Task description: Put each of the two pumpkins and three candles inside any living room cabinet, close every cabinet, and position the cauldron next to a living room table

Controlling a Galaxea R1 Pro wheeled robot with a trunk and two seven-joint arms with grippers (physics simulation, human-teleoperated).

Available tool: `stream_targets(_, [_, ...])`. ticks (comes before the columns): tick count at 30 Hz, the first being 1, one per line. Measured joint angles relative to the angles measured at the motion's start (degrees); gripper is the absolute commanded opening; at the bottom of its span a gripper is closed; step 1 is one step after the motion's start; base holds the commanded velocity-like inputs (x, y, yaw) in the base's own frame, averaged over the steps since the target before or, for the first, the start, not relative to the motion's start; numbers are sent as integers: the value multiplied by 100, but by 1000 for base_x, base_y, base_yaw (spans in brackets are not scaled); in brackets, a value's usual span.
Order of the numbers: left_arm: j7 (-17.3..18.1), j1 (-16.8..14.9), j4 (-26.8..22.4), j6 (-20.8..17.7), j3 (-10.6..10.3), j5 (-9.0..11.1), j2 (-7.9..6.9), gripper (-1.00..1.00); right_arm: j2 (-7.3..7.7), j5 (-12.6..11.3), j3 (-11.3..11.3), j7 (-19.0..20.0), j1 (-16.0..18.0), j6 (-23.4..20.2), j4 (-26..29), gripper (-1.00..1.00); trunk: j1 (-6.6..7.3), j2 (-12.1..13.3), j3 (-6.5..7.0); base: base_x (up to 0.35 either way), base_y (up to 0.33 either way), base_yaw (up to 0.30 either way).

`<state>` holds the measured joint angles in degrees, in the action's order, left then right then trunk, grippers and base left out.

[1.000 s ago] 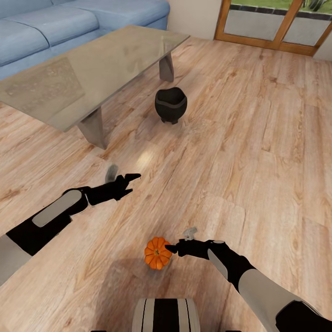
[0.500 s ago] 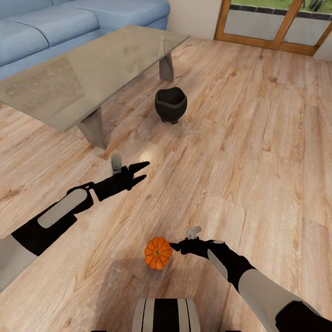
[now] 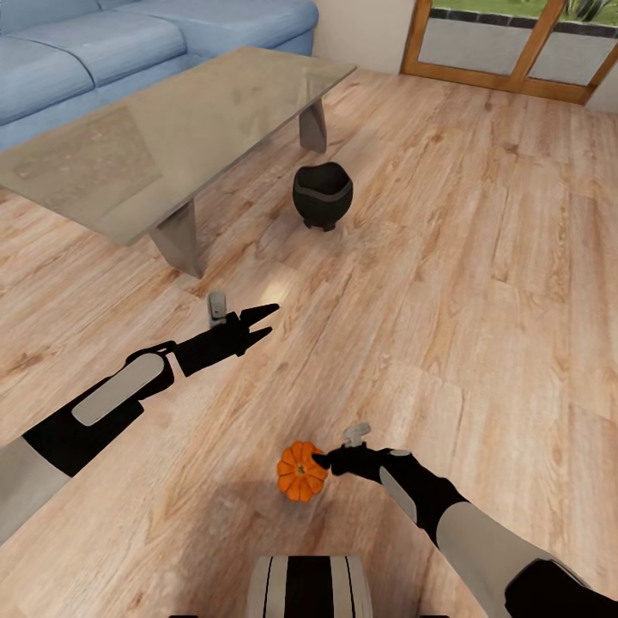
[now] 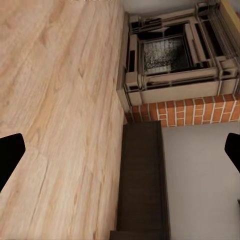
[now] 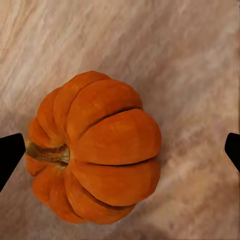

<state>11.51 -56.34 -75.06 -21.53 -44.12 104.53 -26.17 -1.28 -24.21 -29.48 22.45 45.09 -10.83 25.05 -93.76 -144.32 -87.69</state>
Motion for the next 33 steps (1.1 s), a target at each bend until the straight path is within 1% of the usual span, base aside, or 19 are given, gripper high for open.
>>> stream_targets(4, [0, 0, 0, 0, 0, -2, -2, 100, -15, -13, -4, -252, 0, 175, -12, 100, 0, 0, 0, 0, 15, 0])
stream_targets(7, [0, 0, 0, 0, 0, 0, -2, 100, -11, -17, -11, -261, 0, 226, -115, 100, 0, 0, 0, 0, 0, 0])
stream_targets(8, [0, 0, 0, 0, 0, 0, -2, 100, -1, -19, -13, -150, 0, 228, -184, 100, 0, 0, 0, 0, 0, 0])
stream_targets(9, [0, 0, 0, 0, 0, -2, -2, 100, 30, -13, -10, 482, -1, 229, -341, 100, 0, 0, 0, 0, 0, 0])
stream_targets(13, [8, 0, 0, 0, 0, 9, -3, 100, 59, -14, 10, 1613, 49, 220, -676, 100, 0, 0, 0, 0, 0, 0])
stream_targets(16, [9, 0, 0, 0, 0, 15, -3, 100, 58, -25, 12, 1764, 58, 217, -707, 100, 0, 0, 0, 0, 0, 0])
stream_targets(17, [11, 0, 0, 0, 0, 24, -5, 100, 58, -22, 12, 1936, 60, 213, -710, 100, 0, 0, 0, 0, 0, 0])
stream_targets(20, [65, 0, 1, 0, 0, 36, -8, 100, 58, -22, 15, 2179, 61, 205, -681, 100, 0, 0, 0, 0, 0, 0])
stream_targets(24, [184, 0, 10, 6, 0, 33, 5, 100, 58, -30, 20, 2231, 65, 198, -628, 100, 0, 0, 0, 0, 0, 0])
stream_targets(29, [200, 0, 49, 9, 0, 31, 35, 100, 72, -34, 37, 2243, 67, 203, -515, 100, -13, -6, -110, 0, 0, 0])
stream_targets(31, [198, 0, 66, 9, 0, 27, 42, 100, 147, -39, 53, 2313, 66, 194, -348, 100, -18, -9, -154, 0, 0, 0])
stream_targets(33, [195, 0, 78, 9, 0, 14, 53, 100, 283, -48, 61, 2524, 63, 176, -206, 100, -24, -12, -199, 0, 0, 0])
